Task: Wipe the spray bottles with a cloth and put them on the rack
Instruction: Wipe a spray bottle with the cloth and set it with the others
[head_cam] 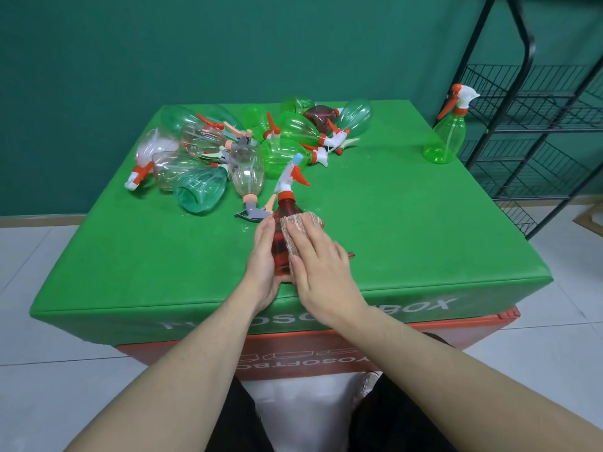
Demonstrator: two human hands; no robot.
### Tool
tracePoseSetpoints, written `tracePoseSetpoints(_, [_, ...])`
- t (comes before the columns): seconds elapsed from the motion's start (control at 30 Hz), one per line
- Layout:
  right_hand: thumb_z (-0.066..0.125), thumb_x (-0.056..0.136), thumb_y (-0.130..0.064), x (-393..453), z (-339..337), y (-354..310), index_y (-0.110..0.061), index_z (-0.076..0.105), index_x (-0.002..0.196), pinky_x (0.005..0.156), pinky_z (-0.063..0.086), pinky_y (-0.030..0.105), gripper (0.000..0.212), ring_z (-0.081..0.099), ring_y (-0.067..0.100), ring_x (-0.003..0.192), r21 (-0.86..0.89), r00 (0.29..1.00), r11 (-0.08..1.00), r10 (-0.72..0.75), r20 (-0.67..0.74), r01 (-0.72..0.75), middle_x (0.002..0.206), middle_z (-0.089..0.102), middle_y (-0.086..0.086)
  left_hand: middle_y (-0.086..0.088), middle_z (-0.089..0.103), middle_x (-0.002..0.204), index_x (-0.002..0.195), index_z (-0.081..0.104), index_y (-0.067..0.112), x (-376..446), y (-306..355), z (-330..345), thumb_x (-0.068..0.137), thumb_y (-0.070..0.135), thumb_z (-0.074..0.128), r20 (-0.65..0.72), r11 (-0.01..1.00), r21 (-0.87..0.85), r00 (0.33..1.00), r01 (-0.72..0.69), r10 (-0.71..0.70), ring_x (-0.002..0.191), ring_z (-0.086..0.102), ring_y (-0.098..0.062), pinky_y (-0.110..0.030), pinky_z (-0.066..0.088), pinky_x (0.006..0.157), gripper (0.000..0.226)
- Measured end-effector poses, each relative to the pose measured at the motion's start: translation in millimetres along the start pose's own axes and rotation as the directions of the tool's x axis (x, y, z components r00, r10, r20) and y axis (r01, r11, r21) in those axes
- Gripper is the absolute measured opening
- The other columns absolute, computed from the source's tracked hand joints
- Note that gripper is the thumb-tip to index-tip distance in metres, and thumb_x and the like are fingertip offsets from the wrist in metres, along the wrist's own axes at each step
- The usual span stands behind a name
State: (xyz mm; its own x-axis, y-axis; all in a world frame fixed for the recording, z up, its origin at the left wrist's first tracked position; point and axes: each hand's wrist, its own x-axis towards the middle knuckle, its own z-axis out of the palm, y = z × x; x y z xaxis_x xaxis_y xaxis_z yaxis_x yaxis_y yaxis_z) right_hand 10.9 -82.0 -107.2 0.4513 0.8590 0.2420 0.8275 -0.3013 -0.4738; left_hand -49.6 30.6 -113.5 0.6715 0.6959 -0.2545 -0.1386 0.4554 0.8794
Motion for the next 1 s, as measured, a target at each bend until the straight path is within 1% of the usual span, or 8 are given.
tracePoseSetpoints(0.13, [0.015, 0.105, -0.045, -1, 0, 1, -0.034, 0.017, 0.161, 0.123, 0.019, 0.054, 0.057, 0.010, 0.015, 0.155, 0.016, 1.000, 1.000, 0.001, -0.005, -0.001, 0.169, 0.011, -0.006, -0.002, 0.073, 0.125, 0.143, 0.047, 0.027, 1, 1, -1, 0.088, 0.061, 0.053, 0.031, 1.000, 0.021, 0.999, 0.012, -0.013, 0.108, 0.072, -0.020, -0.036, 0.058, 0.060, 0.065])
tracePoseSetpoints(0.2, [0.015, 0.105, -0.045, 2, -2, 1, -0.035, 0.018, 0.160, 0.123, 0.018, 0.054, 0.056, 0.009, 0.015, 0.155, 0.040, 1.000, 0.999, 0.003, -0.019, -0.002, 0.169, 0.011, -0.007, -0.002, 0.072, 0.127, 0.144, 0.048, 0.028, 1, 2, 0, 0.083, 0.063, 0.052, 0.064, 0.999, 0.036, 0.998, 0.012, -0.014, 0.108, 0.072, -0.020, -0.038, 0.059, 0.062, 0.070])
tracePoseSetpoints(0.4, [0.019, 0.104, -0.041, 28, -9, 2, -0.027, 0.033, 0.157, 0.122, 0.024, 0.049, 0.057, 0.018, 0.016, 0.154, 0.081, 0.998, 0.997, -0.007, -0.056, 0.012, 0.166, 0.025, -0.003, 0.007, 0.074, 0.122, 0.139, 0.051, 0.037, -2, 6, 0, 0.087, 0.059, 0.056, 0.134, 0.997, 0.077, 0.990, 0.031, -0.041, 0.103, 0.075, -0.013, -0.046, 0.060, 0.062, 0.057])
tracePoseSetpoints(0.57, [0.023, 0.106, -0.034, 57, -16, 3, -0.019, 0.035, 0.158, 0.125, 0.022, 0.041, 0.055, 0.024, 0.017, 0.152, 0.207, 1.000, 0.978, 0.030, -0.004, -0.029, 0.165, 0.027, 0.002, 0.011, 0.078, 0.100, 0.131, 0.051, 0.040, -3, 6, -3, 0.102, 0.036, 0.052, 0.146, 0.996, 0.080, 0.988, 0.042, -0.053, 0.088, 0.078, -0.017, -0.050, 0.062, 0.056, 0.028])
tracePoseSetpoints(0.73, [0.027, 0.111, -0.032, 66, -25, -2, -0.028, 0.029, 0.159, 0.119, 0.027, 0.032, 0.049, 0.035, 0.011, 0.145, 0.382, 0.978, 0.901, 0.199, 0.057, -0.205, 0.163, 0.032, -0.003, 0.000, 0.074, 0.111, 0.125, 0.054, 0.041, -1, 5, -4, 0.097, 0.036, 0.058, 0.124, 0.995, 0.085, 0.990, 0.056, -0.066, 0.087, 0.078, -0.028, -0.046, 0.061, 0.047, 0.028])
tracePoseSetpoints(0.83, [0.027, 0.111, -0.030, 60, -22, -3, -0.024, 0.031, 0.159, 0.121, 0.021, 0.025, 0.049, 0.032, 0.010, 0.147, 0.347, 0.987, 0.924, 0.154, 0.051, -0.163, 0.163, 0.032, -0.002, 0.000, 0.073, 0.116, 0.131, 0.053, 0.039, 0, 2, -5, 0.105, 0.036, 0.050, 0.104, 0.995, 0.081, 0.993, 0.053, -0.061, 0.091, 0.078, -0.028, -0.052, 0.061, 0.053, 0.026])
tracePoseSetpoints(0.9, [0.026, 0.110, -0.030, 51, -15, -4, -0.020, 0.034, 0.158, 0.124, 0.018, 0.028, 0.050, 0.029, 0.013, 0.149, 0.291, 0.996, 0.953, 0.087, 0.021, -0.089, 0.164, 0.031, 0.001, -0.004, 0.073, 0.121, 0.138, 0.053, 0.034, 3, -2, -5, 0.107, 0.041, 0.046, 0.084, 0.997, 0.066, 0.995, 0.042, -0.047, 0.098, 0.076, -0.027, -0.053, 0.061, 0.057, 0.033])
tracePoseSetpoints(1.0, [0.017, 0.104, -0.042, 38, -6, -2, -0.023, 0.033, 0.158, 0.123, 0.025, 0.041, 0.059, 0.029, 0.017, 0.149, 0.205, 0.999, 0.978, 0.051, -0.013, -0.047, 0.165, 0.029, 0.000, -0.011, 0.071, 0.128, 0.143, 0.055, 0.026, 4, -3, -3, 0.107, 0.047, 0.040, 0.039, 0.996, 0.085, 0.999, 0.031, -0.035, 0.103, 0.074, -0.024, -0.041, 0.058, 0.058, 0.044])
